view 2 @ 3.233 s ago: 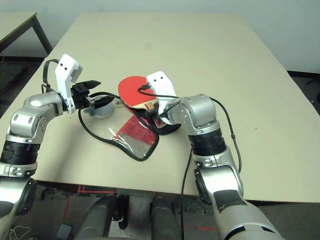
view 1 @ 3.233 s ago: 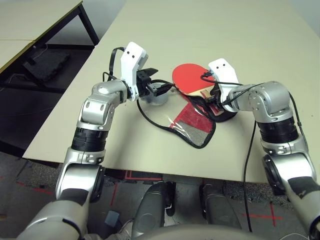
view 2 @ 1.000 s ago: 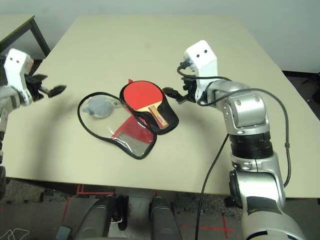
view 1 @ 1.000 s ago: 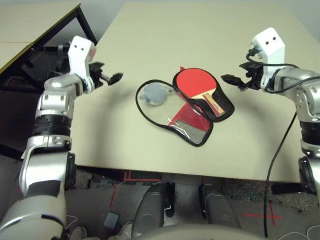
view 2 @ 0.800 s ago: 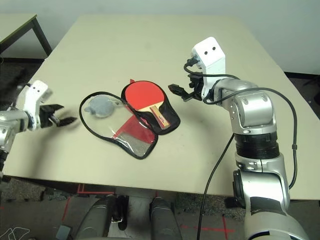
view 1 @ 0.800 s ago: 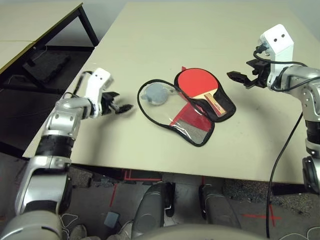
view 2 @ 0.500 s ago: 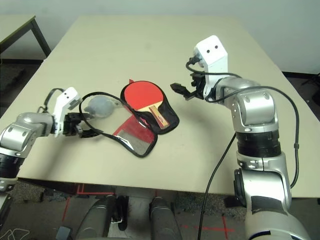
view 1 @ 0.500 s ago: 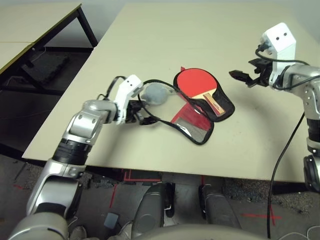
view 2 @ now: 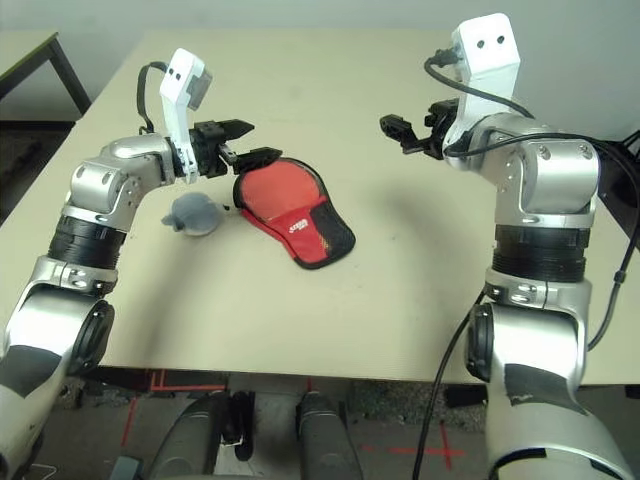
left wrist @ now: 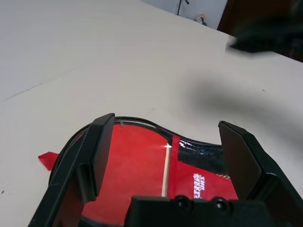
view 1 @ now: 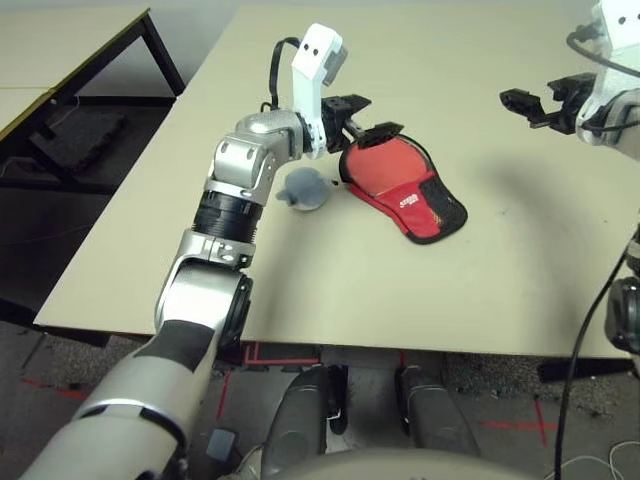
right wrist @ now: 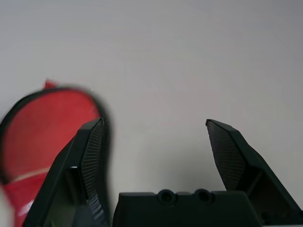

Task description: Store the ping-pong paddle in its case and zip it.

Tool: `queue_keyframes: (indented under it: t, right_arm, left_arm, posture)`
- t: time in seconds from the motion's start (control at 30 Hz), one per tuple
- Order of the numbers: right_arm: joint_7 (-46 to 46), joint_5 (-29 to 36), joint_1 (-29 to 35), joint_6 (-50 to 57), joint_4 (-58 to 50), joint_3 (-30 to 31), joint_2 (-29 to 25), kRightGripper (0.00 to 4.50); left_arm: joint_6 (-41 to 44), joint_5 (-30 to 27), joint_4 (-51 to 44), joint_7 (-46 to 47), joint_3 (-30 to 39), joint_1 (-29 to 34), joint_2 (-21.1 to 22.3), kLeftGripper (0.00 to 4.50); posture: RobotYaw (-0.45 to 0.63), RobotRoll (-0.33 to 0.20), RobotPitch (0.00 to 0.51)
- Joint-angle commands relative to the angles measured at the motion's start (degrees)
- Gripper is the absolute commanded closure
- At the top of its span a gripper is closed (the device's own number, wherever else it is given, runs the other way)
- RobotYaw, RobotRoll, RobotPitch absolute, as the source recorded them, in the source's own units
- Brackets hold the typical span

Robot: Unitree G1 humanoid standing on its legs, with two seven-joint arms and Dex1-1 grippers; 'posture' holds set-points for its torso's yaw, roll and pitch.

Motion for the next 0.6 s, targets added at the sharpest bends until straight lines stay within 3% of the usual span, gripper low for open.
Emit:
queue_keyframes:
  t: [0.03,0.23,0.6]
  right_arm:
    - [-2.9,3.1,3.0,12.6,-1.6,-7.1,5.7,0.03]
    - [-11.8,8.8,7.1,13.4,0.3,-14.9,12.7,0.03]
    - [-21.9,12.8,12.2,13.4,-0.5,-15.9,14.5,0.03]
  left_arm:
    - [4.4,-1.6,-5.8,-2.4,-1.0,3.8,1.7,0.00]
    - [9.3,-2.5,-12.7,-5.9,-4.3,8.9,4.7,0.00]
    - [9.0,-0.6,-14.7,-6.8,-7.6,15.1,7.8,0.00]
  posture:
    - [0.01,0.000,0.135]
    - [0.02,0.000,0.131]
    - [0.03,0.000,0.143]
